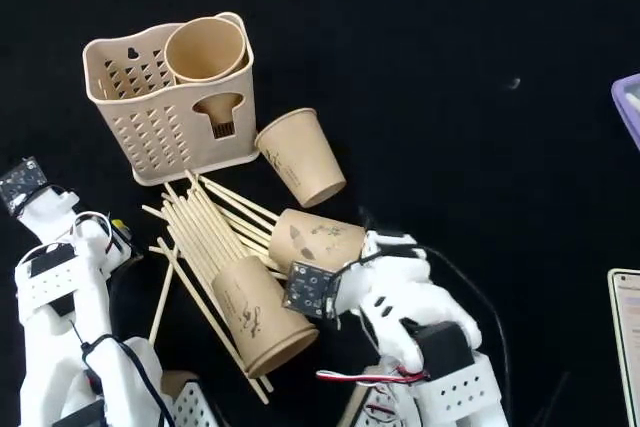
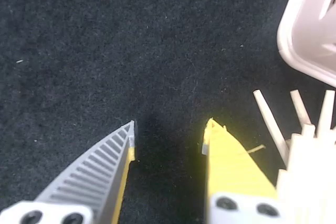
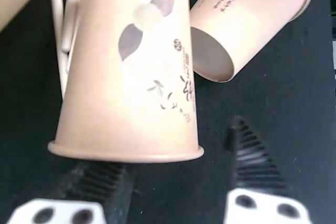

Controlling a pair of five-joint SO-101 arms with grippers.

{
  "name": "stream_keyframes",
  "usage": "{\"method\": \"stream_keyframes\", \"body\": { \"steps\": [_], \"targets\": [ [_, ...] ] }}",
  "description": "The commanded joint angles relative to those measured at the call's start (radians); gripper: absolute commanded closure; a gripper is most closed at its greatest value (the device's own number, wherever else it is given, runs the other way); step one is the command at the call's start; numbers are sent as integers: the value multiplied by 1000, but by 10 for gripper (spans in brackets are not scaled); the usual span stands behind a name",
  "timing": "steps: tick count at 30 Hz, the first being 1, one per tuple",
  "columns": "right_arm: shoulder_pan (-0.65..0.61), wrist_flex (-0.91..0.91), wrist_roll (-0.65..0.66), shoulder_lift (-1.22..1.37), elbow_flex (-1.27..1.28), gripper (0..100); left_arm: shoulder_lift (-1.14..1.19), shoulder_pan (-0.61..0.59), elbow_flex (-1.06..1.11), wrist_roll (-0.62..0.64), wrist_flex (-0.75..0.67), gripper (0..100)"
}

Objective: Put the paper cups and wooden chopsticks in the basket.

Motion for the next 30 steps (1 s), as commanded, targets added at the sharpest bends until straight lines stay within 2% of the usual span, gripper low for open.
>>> {"method": "stream_keyframes", "body": {
  "steps": [1, 2, 3, 5, 12, 16, 21, 30],
  "targets": [
    [-15, -21, -14, -16, -45, 960, -17, 12, -7, -2, -9, 784],
    [-15, -21, -18, -16, -48, 995, -17, 12, -7, -2, -9, 784],
    [-11, -15, -18, -16, -50, 973, -17, 12, -7, -2, -9, 784],
    [-11, 12, -43, -16, -81, 991, -17, 12, -7, -2, -8, 784],
    [-14, 224, -155, -2, -430, 988, -17, 12, -7, -2, -8, 784],
    [-9, 269, -221, 62, -562, 988, -17, 12, -7, -2, -8, 784],
    [-11, 199, -456, 294, -783, 988, -17, 12, -7, -2, -8, 784],
    [-20, -2, -970, 943, -1399, 988, -17, 12, -7, -2, -8, 784]
  ]
}}
